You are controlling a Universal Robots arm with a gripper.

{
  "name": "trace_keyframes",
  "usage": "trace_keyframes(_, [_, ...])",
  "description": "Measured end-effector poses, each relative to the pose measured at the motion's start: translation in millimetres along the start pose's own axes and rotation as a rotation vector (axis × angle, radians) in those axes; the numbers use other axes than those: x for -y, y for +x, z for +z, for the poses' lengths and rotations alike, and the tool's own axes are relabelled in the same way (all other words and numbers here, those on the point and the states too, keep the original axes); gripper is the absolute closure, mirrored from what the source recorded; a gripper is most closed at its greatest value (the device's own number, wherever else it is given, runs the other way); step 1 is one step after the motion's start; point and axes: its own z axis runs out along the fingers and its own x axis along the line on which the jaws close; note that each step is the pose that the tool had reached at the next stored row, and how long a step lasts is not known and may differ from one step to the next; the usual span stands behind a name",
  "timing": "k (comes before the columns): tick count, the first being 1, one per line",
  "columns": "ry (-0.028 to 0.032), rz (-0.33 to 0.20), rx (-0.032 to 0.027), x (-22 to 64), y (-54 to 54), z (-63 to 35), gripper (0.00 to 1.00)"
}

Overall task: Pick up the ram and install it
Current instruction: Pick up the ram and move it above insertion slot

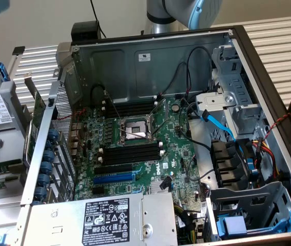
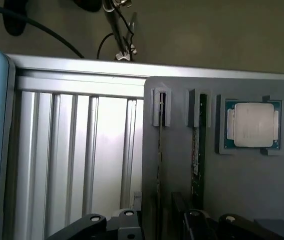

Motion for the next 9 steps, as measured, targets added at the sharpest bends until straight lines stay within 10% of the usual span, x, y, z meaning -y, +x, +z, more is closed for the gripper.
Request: trace_keyframes(9, [-0.0085, 0.0, 0.0005, -0.3, 0.0, 15.6, 0.64])
